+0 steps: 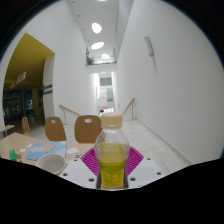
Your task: Pour water
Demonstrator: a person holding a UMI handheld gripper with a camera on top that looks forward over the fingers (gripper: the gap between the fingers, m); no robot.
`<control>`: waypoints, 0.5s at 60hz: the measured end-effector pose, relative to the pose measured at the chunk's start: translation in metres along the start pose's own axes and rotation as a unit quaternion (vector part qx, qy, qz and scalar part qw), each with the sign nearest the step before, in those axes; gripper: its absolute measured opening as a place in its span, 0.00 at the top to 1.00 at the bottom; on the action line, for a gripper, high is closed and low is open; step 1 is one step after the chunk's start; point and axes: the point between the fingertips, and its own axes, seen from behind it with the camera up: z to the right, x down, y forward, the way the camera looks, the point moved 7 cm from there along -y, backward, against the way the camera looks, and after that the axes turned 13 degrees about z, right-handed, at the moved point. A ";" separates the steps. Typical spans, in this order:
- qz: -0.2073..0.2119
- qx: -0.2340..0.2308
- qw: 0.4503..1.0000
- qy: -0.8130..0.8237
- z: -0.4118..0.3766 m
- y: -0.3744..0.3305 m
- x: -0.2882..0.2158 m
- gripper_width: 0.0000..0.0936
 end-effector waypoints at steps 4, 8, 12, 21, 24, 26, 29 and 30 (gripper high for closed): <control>-0.017 0.000 1.000 -0.009 0.006 0.001 0.020 0.67; -0.034 -0.004 0.999 -0.031 0.012 0.003 0.034 0.67; -0.027 -0.012 0.999 -0.041 0.015 -0.003 0.041 0.67; -0.018 -0.014 0.999 -0.026 0.008 -0.006 0.041 0.61; -0.019 -0.016 0.999 -0.028 0.001 -0.007 0.043 0.55; -0.023 -0.020 0.999 -0.032 0.013 -0.005 0.038 0.50; -0.038 -0.023 0.998 -0.042 0.014 -0.010 0.039 0.37; -0.046 -0.023 0.998 -0.045 0.013 -0.013 0.040 0.28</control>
